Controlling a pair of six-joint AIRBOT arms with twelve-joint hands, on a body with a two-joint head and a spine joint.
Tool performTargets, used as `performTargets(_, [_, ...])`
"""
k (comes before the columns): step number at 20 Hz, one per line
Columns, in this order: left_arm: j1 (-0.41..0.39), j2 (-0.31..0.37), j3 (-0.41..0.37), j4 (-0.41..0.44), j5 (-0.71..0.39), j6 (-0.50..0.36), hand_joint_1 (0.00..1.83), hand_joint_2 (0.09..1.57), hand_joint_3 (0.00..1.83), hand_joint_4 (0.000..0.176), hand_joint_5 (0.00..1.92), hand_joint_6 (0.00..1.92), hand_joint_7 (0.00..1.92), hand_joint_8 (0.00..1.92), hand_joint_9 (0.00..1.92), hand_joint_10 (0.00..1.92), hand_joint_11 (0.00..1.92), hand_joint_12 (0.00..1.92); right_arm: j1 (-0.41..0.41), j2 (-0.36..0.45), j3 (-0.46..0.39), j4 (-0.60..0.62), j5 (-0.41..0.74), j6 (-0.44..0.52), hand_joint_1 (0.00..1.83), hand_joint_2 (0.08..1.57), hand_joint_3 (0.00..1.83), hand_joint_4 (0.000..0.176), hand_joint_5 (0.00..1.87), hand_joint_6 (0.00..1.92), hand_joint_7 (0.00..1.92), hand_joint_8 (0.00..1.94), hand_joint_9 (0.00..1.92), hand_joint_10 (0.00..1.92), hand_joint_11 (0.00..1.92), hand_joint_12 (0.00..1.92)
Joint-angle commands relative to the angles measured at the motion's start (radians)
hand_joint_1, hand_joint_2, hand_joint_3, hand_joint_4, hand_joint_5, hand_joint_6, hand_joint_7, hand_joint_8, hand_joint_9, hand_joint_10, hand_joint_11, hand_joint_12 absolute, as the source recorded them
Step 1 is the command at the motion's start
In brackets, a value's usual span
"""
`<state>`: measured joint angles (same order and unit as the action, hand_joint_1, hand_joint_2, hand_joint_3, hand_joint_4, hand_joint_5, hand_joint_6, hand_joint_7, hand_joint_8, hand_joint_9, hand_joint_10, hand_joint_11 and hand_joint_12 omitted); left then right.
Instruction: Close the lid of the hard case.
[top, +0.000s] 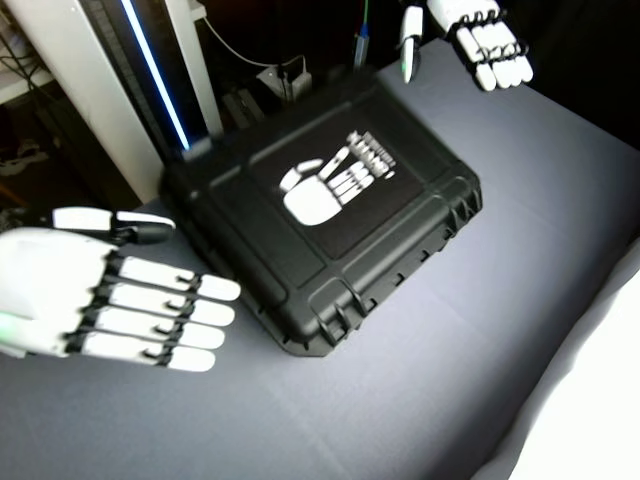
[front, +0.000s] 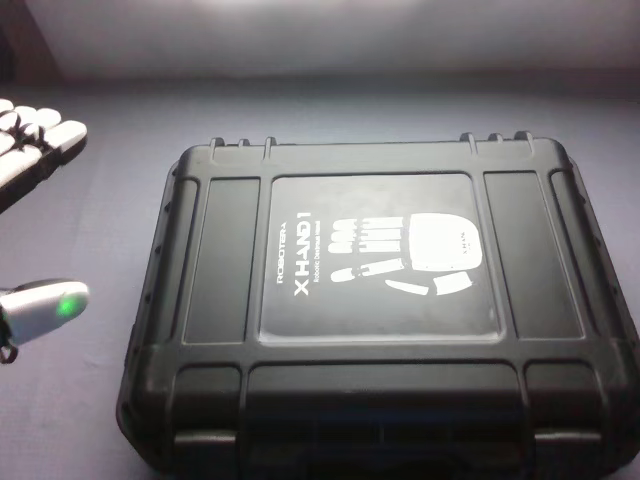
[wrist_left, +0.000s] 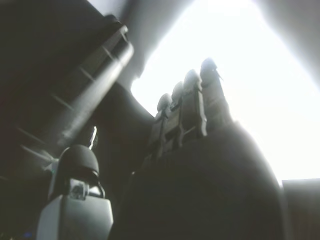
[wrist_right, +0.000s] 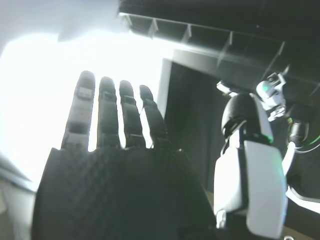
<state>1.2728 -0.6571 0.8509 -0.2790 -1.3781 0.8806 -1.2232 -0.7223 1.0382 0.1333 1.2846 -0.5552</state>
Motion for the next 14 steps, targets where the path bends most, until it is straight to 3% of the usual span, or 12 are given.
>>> performTargets(1, [-0.008, 0.001, 0.009, -0.056, -0.160, -0.004, 0.12, 1.24, 0.00, 0.000, 0.00, 0.00, 0.00, 0.00, 0.00, 0.00, 0.00, 0.00, -0.012, 0.005, 0.000, 0.052, 0.172, -0.001, 0.21, 1.06, 0.00, 0.022, 0.04, 0.00, 0.02, 0.00, 0.00, 0.00, 0.03, 0.01])
performTargets(2, [-0.008, -0.010, 0.015, -0.065, -0.168, -0.005, 0.13, 1.25, 0.01, 0.000, 0.01, 0.00, 0.00, 0.00, 0.00, 0.00, 0.00, 0.00, -0.025, 0.005, 0.001, 0.065, 0.193, -0.004, 0.21, 1.07, 0.00, 0.026, 0.04, 0.00, 0.01, 0.00, 0.00, 0.00, 0.02, 0.01])
performTargets(3, [-0.011, -0.025, 0.024, -0.076, -0.181, -0.010, 0.12, 1.24, 0.00, 0.000, 0.00, 0.00, 0.00, 0.00, 0.00, 0.00, 0.00, 0.00, -0.034, 0.001, 0.001, 0.076, 0.219, -0.012, 0.25, 1.14, 0.02, 0.000, 0.03, 0.00, 0.00, 0.00, 0.00, 0.00, 0.00, 0.00])
performTargets(5, [-0.025, -0.052, 0.036, -0.081, -0.206, -0.017, 0.10, 1.24, 0.00, 0.000, 0.01, 0.00, 0.00, 0.00, 0.00, 0.00, 0.00, 0.00, -0.020, -0.020, 0.001, 0.082, 0.271, -0.030, 0.29, 1.20, 0.01, 0.000, 0.01, 0.00, 0.00, 0.00, 0.00, 0.00, 0.00, 0.00])
performTargets(8, [-0.048, -0.094, 0.059, -0.086, -0.255, -0.066, 0.20, 1.23, 0.00, 0.000, 0.04, 0.01, 0.03, 0.01, 0.04, 0.01, 0.07, 0.04, 0.003, -0.047, -0.002, 0.097, 0.345, -0.030, 0.27, 1.18, 0.00, 0.000, 0.01, 0.00, 0.00, 0.00, 0.00, 0.00, 0.02, 0.01])
performTargets(11, [-0.079, -0.127, 0.071, -0.077, -0.297, -0.088, 0.22, 1.26, 0.00, 0.000, 0.04, 0.00, 0.02, 0.00, 0.00, 0.00, 0.00, 0.00, 0.018, -0.074, 0.001, 0.112, 0.420, -0.030, 0.31, 1.18, 0.00, 0.000, 0.01, 0.00, 0.00, 0.00, 0.00, 0.00, 0.02, 0.01])
performTargets(12, [-0.087, -0.133, 0.071, -0.068, -0.317, -0.093, 0.14, 1.24, 0.00, 0.024, 0.01, 0.00, 0.00, 0.00, 0.00, 0.00, 0.00, 0.00, 0.023, -0.082, 0.001, 0.112, 0.443, -0.030, 0.41, 1.15, 0.00, 0.000, 0.06, 0.01, 0.05, 0.01, 0.03, 0.01, 0.06, 0.03])
performTargets(13, [-0.092, -0.140, 0.072, -0.059, -0.342, -0.104, 0.14, 1.24, 0.00, 0.024, 0.01, 0.00, 0.00, 0.00, 0.00, 0.00, 0.00, 0.00, 0.028, -0.091, -0.001, 0.112, 0.469, -0.030, 0.41, 1.15, 0.00, 0.000, 0.06, 0.01, 0.05, 0.01, 0.03, 0.01, 0.06, 0.03])
performTargets(14, [-0.099, -0.144, 0.072, -0.052, -0.352, -0.113, 0.13, 1.24, 0.00, 0.038, 0.00, 0.00, 0.00, 0.00, 0.00, 0.00, 0.00, 0.00, 0.036, -0.100, -0.003, 0.112, 0.477, -0.031, 0.41, 1.16, 0.00, 0.000, 0.07, 0.01, 0.05, 0.01, 0.04, 0.01, 0.08, 0.04])
